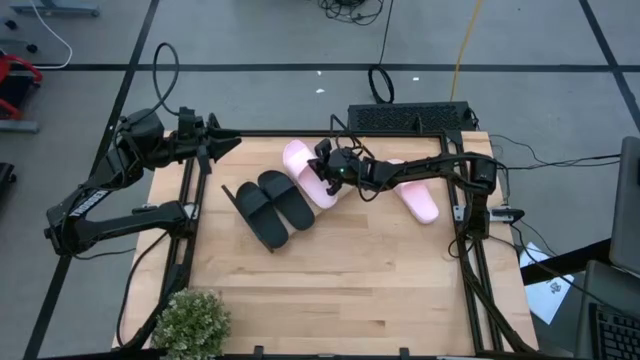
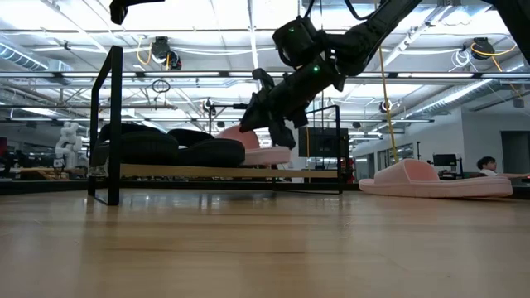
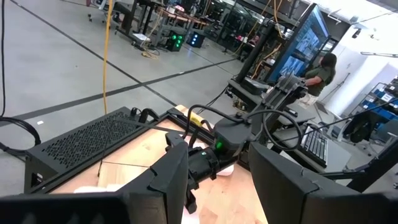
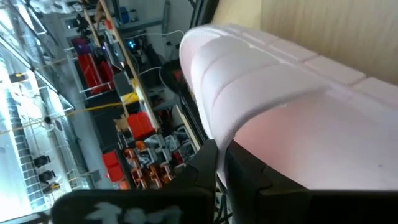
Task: Pick and place slides into the shelf
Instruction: Put the left pink slide on the shelf
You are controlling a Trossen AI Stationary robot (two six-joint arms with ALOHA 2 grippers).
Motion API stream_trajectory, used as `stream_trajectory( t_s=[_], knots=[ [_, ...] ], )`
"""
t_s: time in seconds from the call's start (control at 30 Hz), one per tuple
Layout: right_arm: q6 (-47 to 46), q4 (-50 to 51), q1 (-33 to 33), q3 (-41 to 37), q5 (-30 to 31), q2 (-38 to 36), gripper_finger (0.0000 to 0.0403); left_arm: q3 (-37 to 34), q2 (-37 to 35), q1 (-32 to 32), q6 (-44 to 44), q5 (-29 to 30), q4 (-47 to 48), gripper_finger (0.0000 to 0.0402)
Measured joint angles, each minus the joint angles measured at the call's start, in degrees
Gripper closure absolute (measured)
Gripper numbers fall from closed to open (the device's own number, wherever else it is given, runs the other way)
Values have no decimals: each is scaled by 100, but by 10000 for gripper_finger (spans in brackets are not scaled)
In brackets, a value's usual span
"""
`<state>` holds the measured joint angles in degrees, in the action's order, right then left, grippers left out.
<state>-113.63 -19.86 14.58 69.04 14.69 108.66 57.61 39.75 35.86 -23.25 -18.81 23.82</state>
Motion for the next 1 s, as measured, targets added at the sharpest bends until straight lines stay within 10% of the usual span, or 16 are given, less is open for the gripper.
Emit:
stream_trajectory(
  t_s=[1.0],
  knots=[
    [-272, 258, 45, 0, -292, 57, 390, 0, 192, 0, 43, 90, 4, 236]
  ],
)
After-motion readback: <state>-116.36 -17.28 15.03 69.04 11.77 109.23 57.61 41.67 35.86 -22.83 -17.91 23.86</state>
